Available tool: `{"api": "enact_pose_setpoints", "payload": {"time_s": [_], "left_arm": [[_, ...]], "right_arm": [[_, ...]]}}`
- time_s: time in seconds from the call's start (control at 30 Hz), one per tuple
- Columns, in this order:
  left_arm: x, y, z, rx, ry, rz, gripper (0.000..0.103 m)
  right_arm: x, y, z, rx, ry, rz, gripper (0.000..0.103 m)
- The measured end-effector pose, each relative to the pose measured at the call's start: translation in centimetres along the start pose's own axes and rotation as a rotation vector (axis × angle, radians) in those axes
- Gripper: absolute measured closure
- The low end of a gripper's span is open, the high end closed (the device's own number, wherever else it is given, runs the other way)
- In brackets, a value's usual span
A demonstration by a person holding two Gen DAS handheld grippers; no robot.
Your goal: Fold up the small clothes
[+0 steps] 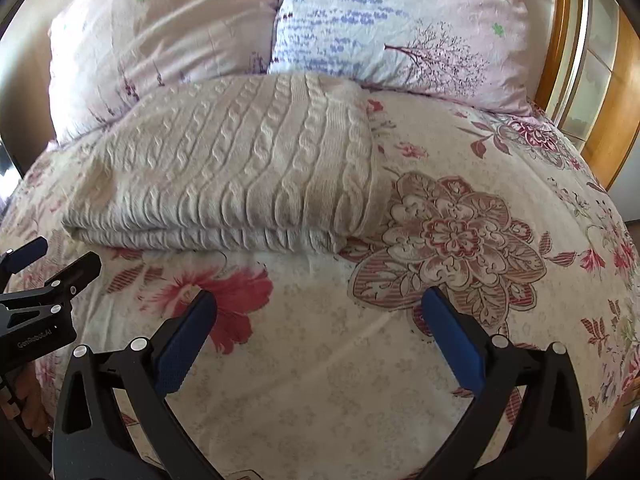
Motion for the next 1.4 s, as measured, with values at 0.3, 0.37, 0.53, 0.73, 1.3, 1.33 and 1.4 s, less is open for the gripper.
{"api": "enact_pose_setpoints", "payload": {"time_s": [0.3, 0.37, 0.53, 0.73, 1.3, 1.33, 1.4], "left_arm": [[-0.62, -0.28, 0.58, -0.004, -0.047, -0.032, 0.002], [-0.72, -0.31, 0.65, -0.015, -0.053, -0.046, 0.002], [-0.83, -0.28, 0.7, -0.027, -0.056, -0.051, 0.002], [-0.8, -0.23, 0.73, -0.03, -0.052, -0.051, 0.002], [-0.77, -0.2, 0.73, -0.031, -0.052, -0.051, 0.002], [-0.78, -0.22, 0.72, -0.031, -0.052, -0.051, 0.002], [-0.78, -0.22, 0.72, -0.031, -0.052, -0.051, 0.002]], "right_arm": [[-0.48, 0.07, 0.4, -0.014, -0.039, 0.003, 0.001], [-0.45, 0.1, 0.39, -0.014, -0.038, 0.004, 0.001], [-0.44, 0.08, 0.36, -0.014, -0.036, 0.006, 0.001], [-0.4, 0.08, 0.34, -0.014, -0.034, 0.005, 0.001], [-0.42, 0.08, 0.33, -0.014, -0.033, 0.005, 0.001], [-0.42, 0.08, 0.33, -0.014, -0.033, 0.005, 0.001], [-0.42, 0.08, 0.33, -0.013, -0.033, 0.005, 0.001]]}}
Point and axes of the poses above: each gripper's, at about its wrist camera, not at the fingertips, and z roughly the way its jaws point, y to its right, x to its top, the point moved 10 cm from there along z, roughly the way its jaws point
